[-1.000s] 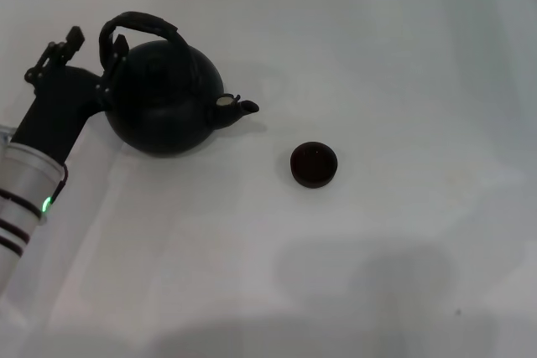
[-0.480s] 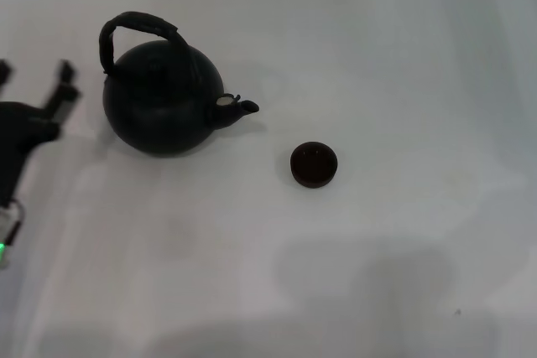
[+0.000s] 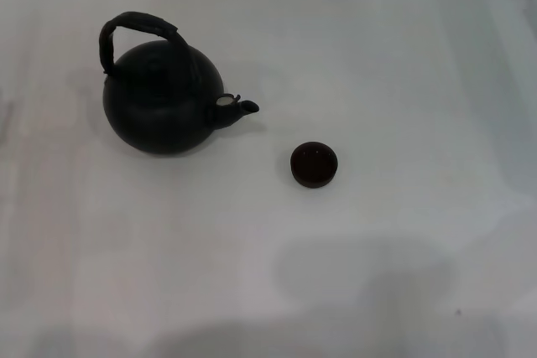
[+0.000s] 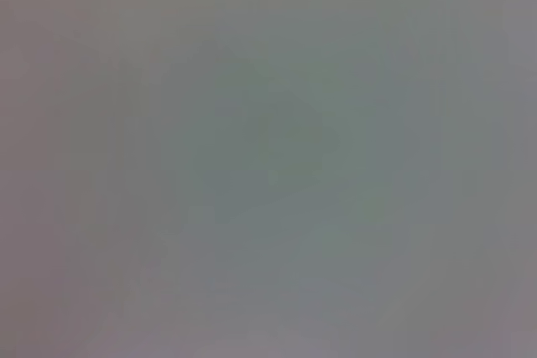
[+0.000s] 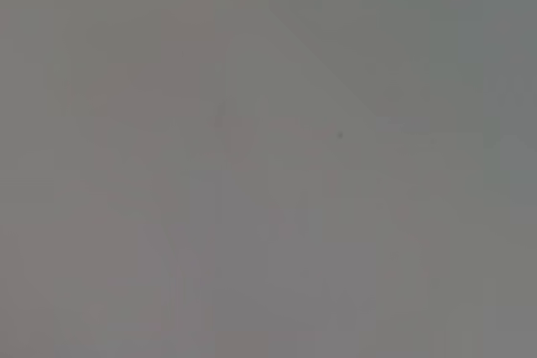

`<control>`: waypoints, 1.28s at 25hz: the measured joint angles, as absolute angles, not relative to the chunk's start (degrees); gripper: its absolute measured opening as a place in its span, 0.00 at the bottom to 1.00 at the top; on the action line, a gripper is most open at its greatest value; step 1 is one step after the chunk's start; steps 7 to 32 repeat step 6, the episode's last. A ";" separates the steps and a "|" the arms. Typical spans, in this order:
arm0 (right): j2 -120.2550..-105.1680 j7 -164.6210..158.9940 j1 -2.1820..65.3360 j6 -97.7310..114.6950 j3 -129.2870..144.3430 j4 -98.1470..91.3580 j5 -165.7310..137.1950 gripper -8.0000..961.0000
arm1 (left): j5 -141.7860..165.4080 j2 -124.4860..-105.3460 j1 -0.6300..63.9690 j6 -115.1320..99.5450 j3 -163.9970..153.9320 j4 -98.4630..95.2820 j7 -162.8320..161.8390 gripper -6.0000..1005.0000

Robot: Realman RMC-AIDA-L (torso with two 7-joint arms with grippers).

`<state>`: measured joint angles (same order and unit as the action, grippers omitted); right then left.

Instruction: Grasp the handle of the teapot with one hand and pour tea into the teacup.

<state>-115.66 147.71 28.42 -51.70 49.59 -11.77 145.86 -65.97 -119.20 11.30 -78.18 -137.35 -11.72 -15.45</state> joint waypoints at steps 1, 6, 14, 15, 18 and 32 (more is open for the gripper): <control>-115.68 147.60 28.37 -51.94 49.59 -11.59 145.88 0.89 | -66.17 -119.19 11.91 -78.03 -137.35 -11.25 -15.68 0.89; -115.81 147.45 28.31 -52.89 49.17 -10.74 146.27 0.89 | -66.38 -119.18 14.11 -77.70 -137.32 -10.31 -15.73 0.89; -115.81 147.45 28.31 -52.89 49.17 -10.74 146.27 0.89 | -66.38 -119.18 14.11 -77.70 -137.32 -10.31 -15.73 0.89; -115.81 147.45 28.31 -52.89 49.17 -10.74 146.27 0.89 | -66.38 -119.18 14.11 -77.70 -137.32 -10.31 -15.73 0.89; -115.81 147.45 28.31 -52.89 49.17 -10.74 146.27 0.89 | -66.38 -119.18 14.11 -77.70 -137.32 -10.31 -15.73 0.89; -115.81 147.45 28.31 -52.89 49.17 -10.74 146.27 0.89 | -66.38 -119.18 14.11 -77.70 -137.32 -10.31 -15.73 0.89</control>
